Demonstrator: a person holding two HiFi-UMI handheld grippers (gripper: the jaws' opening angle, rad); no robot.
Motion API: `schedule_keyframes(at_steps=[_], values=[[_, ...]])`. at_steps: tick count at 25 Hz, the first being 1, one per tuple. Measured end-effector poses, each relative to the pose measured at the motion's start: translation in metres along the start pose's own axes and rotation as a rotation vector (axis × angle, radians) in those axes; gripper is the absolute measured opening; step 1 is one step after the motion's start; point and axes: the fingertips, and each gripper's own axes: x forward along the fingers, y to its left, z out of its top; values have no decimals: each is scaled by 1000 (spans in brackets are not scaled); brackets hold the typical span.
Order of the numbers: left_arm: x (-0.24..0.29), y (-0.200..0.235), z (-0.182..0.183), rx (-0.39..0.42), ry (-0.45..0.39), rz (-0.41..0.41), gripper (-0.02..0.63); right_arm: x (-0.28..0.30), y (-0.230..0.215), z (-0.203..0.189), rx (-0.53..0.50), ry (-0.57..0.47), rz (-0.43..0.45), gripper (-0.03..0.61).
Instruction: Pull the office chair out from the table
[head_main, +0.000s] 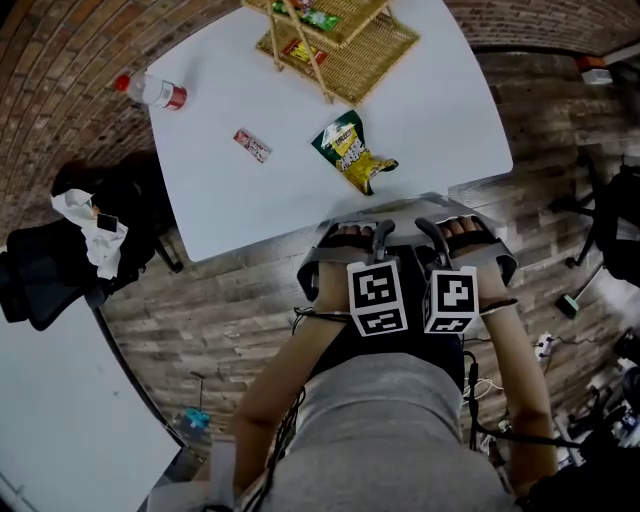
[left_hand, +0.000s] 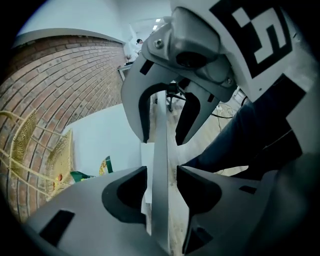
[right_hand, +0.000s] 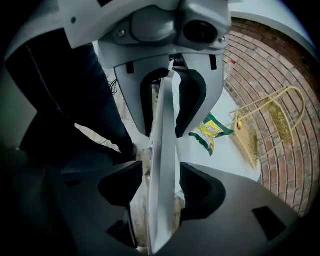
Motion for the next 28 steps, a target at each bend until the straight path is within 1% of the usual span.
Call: schedule_keyframes(at_steps=[2,5,6,7,8,10,12,17,28], values=[[5,-3,-3,-4,10,-12,193,5,2,-2,-8,7,6,239],[9,-6,-6,-19,18,-22,192,9,3,4,-17,-10,16,221],[10,-7,-7,-16,23,-18,190,10,3,5,-26,-14,11,193],[11,-6,-8,-6,25,-5,174,11,3,5,-36,-14,1,147],[11,-4,-8,11,25,17,151,11,2,5,-43,-13,-9,119],[11,0,-9,51,25,66,100,11,1,4,-42,-11,-17,115],[11,2,-9,54,27,81,98,12,1,4,-32,-6,-22,115],[11,2,-9,11,31,68,92,14,1,-3,-17,22,-33,110],[11,1,-11,-6,38,72,90,13,0,-2,33,19,-40,103]])
